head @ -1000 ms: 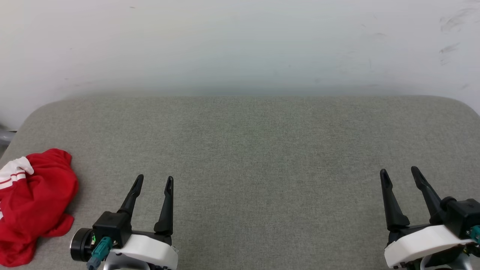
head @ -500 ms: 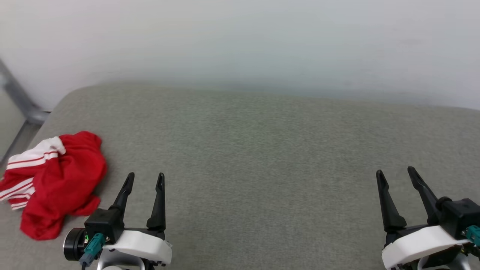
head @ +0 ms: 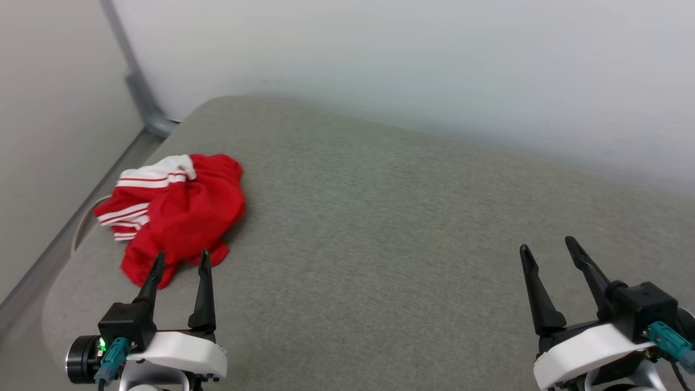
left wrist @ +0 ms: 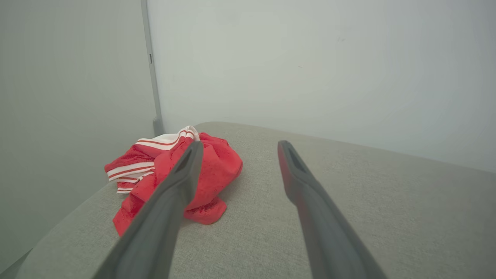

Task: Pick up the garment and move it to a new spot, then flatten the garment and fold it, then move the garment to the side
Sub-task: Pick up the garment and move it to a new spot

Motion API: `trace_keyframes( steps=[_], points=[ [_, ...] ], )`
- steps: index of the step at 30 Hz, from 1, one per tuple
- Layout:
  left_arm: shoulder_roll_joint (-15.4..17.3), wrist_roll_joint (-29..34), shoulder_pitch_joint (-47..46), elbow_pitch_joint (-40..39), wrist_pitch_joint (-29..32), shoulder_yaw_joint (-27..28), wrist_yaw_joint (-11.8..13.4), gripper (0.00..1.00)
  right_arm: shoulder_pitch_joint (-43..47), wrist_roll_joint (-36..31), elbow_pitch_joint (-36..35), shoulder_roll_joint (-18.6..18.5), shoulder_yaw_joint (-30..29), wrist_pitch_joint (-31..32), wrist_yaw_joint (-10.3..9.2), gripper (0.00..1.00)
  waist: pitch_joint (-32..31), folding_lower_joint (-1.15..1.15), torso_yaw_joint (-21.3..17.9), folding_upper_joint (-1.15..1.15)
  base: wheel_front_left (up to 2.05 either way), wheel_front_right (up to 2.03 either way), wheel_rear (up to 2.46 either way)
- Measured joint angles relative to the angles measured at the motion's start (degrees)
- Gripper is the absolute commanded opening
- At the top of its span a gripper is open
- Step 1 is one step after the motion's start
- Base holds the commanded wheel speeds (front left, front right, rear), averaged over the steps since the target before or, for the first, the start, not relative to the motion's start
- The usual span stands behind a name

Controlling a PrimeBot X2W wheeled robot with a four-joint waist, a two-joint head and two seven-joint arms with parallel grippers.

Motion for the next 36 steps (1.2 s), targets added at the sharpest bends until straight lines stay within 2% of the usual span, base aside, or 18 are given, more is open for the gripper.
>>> trace_keyframes(
  steps=[9, 14, 27, 36],
  points=[
    [0.80, 0.07, 0.01, 0.01, 0.00, 1.49, -0.03, 1.00, -0.60, -0.90, 0.00, -0.02, 1.59, 0.25, 0.00, 1.00, 0.05, 0.00, 7.21, 0.00, 0.00, 0.00, 0.00],
    [0.77, -0.29, 0.01, -0.12, 0.00, 2.20, -0.13, 1.00, -1.51, -1.22, -0.14, -0.25, 2.64, 0.42, 0.00, 1.00, 0.39, 0.00, 9.92, 0.00, 0.00, 0.00, 0.00],
    [0.11, -0.82, 0.00, -0.97, 0.00, 3.77, -0.12, 1.00, -4.05, 0.01, 0.99, -1.25, 3.49, 0.51, 0.00, 1.00, 2.23, 0.00, 10.86, 0.00, 0.00, 0.00, 0.00],
    [0.18, -3.25, -7.82, 4.25, 0.00, 4.00, -0.73, 1.00, -5.02, -0.48, -2.25, -1.87, 1.65, 2.60, 0.00, 1.00, 5.86, 0.00, 10.56, 0.00, 0.00, 0.00, 0.00]
  ],
)
